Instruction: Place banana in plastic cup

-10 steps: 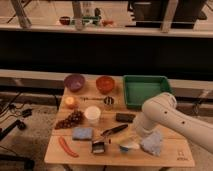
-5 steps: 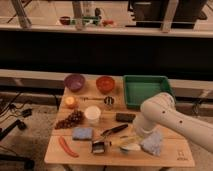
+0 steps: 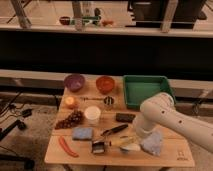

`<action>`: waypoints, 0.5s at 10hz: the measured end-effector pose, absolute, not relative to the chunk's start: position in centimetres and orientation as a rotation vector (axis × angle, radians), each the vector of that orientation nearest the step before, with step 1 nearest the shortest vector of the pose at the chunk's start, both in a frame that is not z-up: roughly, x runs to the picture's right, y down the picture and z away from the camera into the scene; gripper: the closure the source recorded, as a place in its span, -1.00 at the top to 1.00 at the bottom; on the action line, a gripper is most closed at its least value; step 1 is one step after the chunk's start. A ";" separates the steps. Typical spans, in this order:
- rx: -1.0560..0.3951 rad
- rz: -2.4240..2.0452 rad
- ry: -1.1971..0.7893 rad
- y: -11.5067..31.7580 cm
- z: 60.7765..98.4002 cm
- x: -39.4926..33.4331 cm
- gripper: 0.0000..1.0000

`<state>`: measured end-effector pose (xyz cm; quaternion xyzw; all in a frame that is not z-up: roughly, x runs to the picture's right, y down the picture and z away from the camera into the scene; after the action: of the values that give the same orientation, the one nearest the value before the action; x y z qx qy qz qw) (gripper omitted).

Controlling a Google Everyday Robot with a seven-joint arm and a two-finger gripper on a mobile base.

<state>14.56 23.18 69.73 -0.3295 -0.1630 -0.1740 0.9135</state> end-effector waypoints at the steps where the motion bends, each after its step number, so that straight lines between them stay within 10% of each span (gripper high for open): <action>1: -0.679 -0.358 -0.335 23.2 69.7 14.6 -0.05; 5: -0.679 -0.358 -0.336 23.2 69.7 14.6 0.59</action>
<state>14.57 23.18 69.73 -0.3296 -0.1630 -0.1739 0.9135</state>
